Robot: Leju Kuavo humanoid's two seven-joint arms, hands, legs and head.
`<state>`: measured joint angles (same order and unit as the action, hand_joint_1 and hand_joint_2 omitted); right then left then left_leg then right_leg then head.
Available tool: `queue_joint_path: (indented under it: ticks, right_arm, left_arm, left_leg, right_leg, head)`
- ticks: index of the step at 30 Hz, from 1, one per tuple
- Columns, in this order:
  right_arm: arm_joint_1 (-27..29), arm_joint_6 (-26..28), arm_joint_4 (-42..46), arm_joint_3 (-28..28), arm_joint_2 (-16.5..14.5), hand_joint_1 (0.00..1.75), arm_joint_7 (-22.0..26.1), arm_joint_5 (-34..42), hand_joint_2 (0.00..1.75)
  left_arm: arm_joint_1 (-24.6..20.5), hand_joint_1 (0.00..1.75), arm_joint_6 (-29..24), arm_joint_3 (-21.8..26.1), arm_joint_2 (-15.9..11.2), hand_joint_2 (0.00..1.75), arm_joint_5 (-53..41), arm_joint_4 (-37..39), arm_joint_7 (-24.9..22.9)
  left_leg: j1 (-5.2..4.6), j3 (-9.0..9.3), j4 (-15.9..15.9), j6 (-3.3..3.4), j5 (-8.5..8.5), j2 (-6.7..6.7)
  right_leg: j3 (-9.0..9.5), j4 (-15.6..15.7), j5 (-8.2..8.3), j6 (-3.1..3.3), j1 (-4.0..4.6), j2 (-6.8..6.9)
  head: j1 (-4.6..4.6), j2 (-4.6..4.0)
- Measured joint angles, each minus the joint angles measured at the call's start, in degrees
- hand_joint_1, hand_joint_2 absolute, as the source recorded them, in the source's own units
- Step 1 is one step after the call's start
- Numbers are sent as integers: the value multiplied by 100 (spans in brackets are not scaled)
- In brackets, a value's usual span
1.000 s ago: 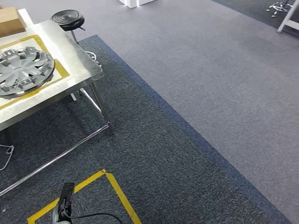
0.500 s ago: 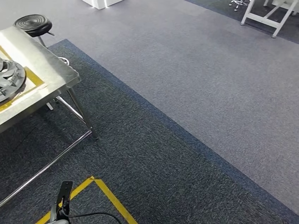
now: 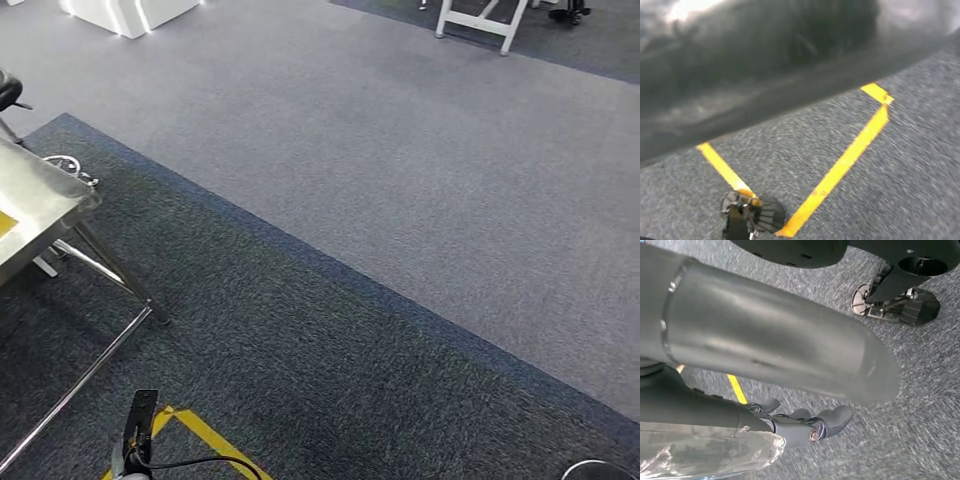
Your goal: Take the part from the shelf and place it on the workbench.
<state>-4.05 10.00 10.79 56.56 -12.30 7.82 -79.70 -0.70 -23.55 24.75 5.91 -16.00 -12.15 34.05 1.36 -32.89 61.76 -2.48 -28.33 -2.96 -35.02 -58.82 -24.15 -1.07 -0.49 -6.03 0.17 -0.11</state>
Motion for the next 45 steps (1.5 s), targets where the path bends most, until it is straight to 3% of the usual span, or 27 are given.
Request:
queue_joint_path:
  ticks: [2, 4, 5, 6, 8, 9, 10, 11, 12, 15, 17, 19, 21, 22, 24, 26, 27, 29, 31, 33, 35, 37, 39, 41, 42, 43, 45]
  right_arm:
    - [-3, 6, 1, 1, 1, 0, -4, 1, 0]
    - [23, 12, 0, 1, 2, 0, -9, 3, 0]
    - [41, 14, -1, 1, 2, 0, -12, 3, 0]
    - [48, 15, -1, 1, 1, 0, -15, 3, 0]
    - [27, 19, -1, 1, 1, 0, -20, 3, 0]
    - [11, 22, -1, 1, 0, 0, -20, 4, 0]
    - [6, 27, -1, 1, 0, 0, -20, 5, 0]
    - [11, 33, -1, 1, 0, 0, -21, 10, 0]
    - [18, 39, -1, 3, -1, 0, -22, 23, 0]
    - [15, 62, -1, 10, 0, 0, -26, 93, 0]
    - [-2, 75, -1, 12, -1, 0, -30, 112, 0]
    - [2, 80, -1, 15, -1, 0, -38, 115, 0]
    - [14, 84, 1, 23, -1, 0, -44, 119, 0]
    - [9, 85, 1, 30, -1, 0, -45, 131, 0]
    - [-7, 92, 1, 47, -6, 0, -45, 177, 0]
    - [-10, 107, 1, 69, -9, 0, -45, 213, 0]
    - [-4, 116, 1, 83, -9, 0, -45, 216, 0]
    - [5, 134, 1, 108, -9, 0, -45, 226, 0]
    - [-4, 148, 1, 125, -9, 0, -45, 258, 0]
    - [0, 159, 1, 143, -9, 0, -45, 293, 0]
    - [32, 166, 1, 156, -9, 0, -48, 304, 0]
    - [39, 171, 1, 168, -9, 0, -51, 304, 0]
    - [11, 174, 1, 181, -9, 0, -52, 307, 0]
    - [2, 174, 1, 192, -9, 0, -65, 311, 0]
    - [9, 174, 1, 199, -9, 0, -74, 313, 0]
    - [16, 174, 1, 210, -9, 0, -82, 314, 0]
    - [13, 178, 1, 236, -10, 0, -84, 319, 0]
  left_arm:
    - [-2, 0, 9, 3, 4, 0, -1, 2, 10]
    - [-8, 0, 12, 4, 13, 0, -5, 2, 5]
    - [-16, 0, 11, 5, 15, 0, -8, 2, 0]
    - [-21, 0, 8, 6, 15, 0, -14, 2, -5]
    - [-11, 0, -1, 12, 9, 0, -22, 3, -33]
    - [2, 0, -5, 15, 7, 0, -26, 4, -53]
    - [14, 0, -8, 17, 8, 0, -27, 4, -77]
    - [18, 0, -12, 19, 10, 0, -28, 4, -99]
    - [18, 0, -16, 20, 11, 0, -28, 4, -127]
    - [11, 0, -42, 25, 17, 0, -33, 4, -240]
    - [9, 0, -55, 28, 19, 0, -39, 5, -309]
    - [5, 0, -62, 29, 23, 0, -43, 6, -353]
    - [-4, 0, -67, 31, 29, 0, -47, 6, -400]
    - [-7, 0, -69, 31, 34, 0, -57, 7, -442]
    - [6, 0, -74, 32, 43, 0, -81, 8, -584]
    - [36, 0, -82, 35, 44, 0, -113, 11, -745]
    - [46, 0, -86, 37, 44, 0, -130, 13, -809]
    - [51, 0, -90, 39, 43, 0, -158, 15, -896]
    - [51, 0, -89, 41, 49, 0, -176, 21, -927]
    - [52, 0, -87, 45, 55, 0, -185, 28, -938]
    - [47, 0, -87, 52, 59, 0, -190, 30, -945]
    - [43, 0, -89, 65, 56, 0, -196, 30, -945]
    - [60, 0, -87, 86, 45, 0, -198, 30, -944]
    - [78, 0, -68, 107, 43, 0, -192, 31, -926]
    - [78, 0, -53, 115, 43, 0, -187, 32, -908]
    - [74, 0, -35, 122, 43, 0, -183, 32, -885]
    - [69, 0, 1, 140, 41, 0, -169, 32, -843]
  left_leg:
    - [28, 143, -371, 34, 84, -210]
    - [11, 147, -399, 132, 87, -126]
    - [12, 150, -407, 181, 101, -60]
    - [13, 153, -415, 229, 111, 14]
    - [-12, 156, -422, 298, 107, 180]
    - [-32, 157, -421, 316, 101, 272]
    - [-49, 159, -420, 323, 95, 362]
    - [-59, 163, -419, 326, 88, 443]
    - [-64, 173, -418, 324, 78, 517]
    - [-91, 241, -412, 275, 20, 704]
    - [-121, 277, -409, 218, -9, 792]
    - [-118, 298, -428, 163, -13, 877]
    - [-92, 272, -339, 106, -110, 791]
    - [-84, 183, -131, 84, -245, 668]
    - [-79, -178, 619, 70, -613, 411]
    - [-78, -494, 1203, 66, -766, 340]
    - [-75, -519, 1193, 67, -666, 328]
    - [-46, -269, 561, 57, -216, 222]
    - [7, 30, -146, 37, 69, -75]
    - [18, 108, -358, 68, 77, -221]
    - [8, 112, -376, 155, 99, -97]
    - [7, 126, -397, 244, 116, 57]
    - [-27, 135, -400, 298, 103, 229]
    - [-60, 143, -399, 316, 89, 402]
    - [-69, 151, -398, 319, 79, 477]
    - [-74, 166, -398, 315, 66, 547]
    - [-90, 214, -396, 282, 25, 669]
  right_leg:
    - [-62, -20, 21, -77, -10, -139]
    - [-124, 13, 62, -153, -34, -253]
    - [-157, -8, 49, -182, -31, -200]
    - [-235, -134, -30, -205, -20, -59]
    - [-542, -774, -382, -231, 5, 344]
    - [-744, -1203, -585, -239, 4, 475]
    - [-899, -1544, -716, -243, 0, 533]
    - [-958, -1699, -743, -241, -3, 557]
    - [-891, -1614, -661, -234, -3, 576]
    - [-205, -490, -210, -189, 20, 816]
    - [34, -97, -132, -132, 54, 925]
    - [20, -70, -128, -63, 79, 822]
    - [25, -28, -99, 6, 67, 708]
    - [35, -6, -86, 39, 53, 648]
    - [38, 4, -81, 80, 37, 517]
    - [41, 3, -85, 91, 35, 360]
    - [44, 2, -83, 87, 31, 276]
    - [53, -4, -76, 61, 11, 105]
    - [21, -34, -70, 2, 9, -48]
    - [-30, -32, -44, -74, 1, -172]
    - [-85, -6, -14, -144, -23, -238]
    - [-242, -260, -167, -188, -3, 36]
    - [-584, -970, -525, -209, 15, 423]
    - [-893, -1606, -746, -215, 7, 545]
    - [-909, -1656, -711, -212, 6, 559]
    - [-810, -1490, -583, -204, 6, 573]
    - [-390, -756, -255, -189, 25, 761]
  head:
    - [-15, 0]
    - [-20, 0]
    - [-14, 0]
    - [9, 0]
    - [41, 0]
    - [49, 0]
    - [47, 0]
    - [48, 0]
    - [48, 0]
    - [46, 0]
    - [33, 0]
    - [25, 0]
    - [13, 0]
    - [-4, 0]
    - [-38, 0]
    - [-47, 0]
    - [-46, 0]
    - [-46, 0]
    - [-55, 0]
    - [-67, 0]
    - [-68, 0]
    - [-37, 0]
    - [-11, 0]
    - [-13, 0]
    - [-12, 0]
    - [-12, 0]
    - [-10, 0]
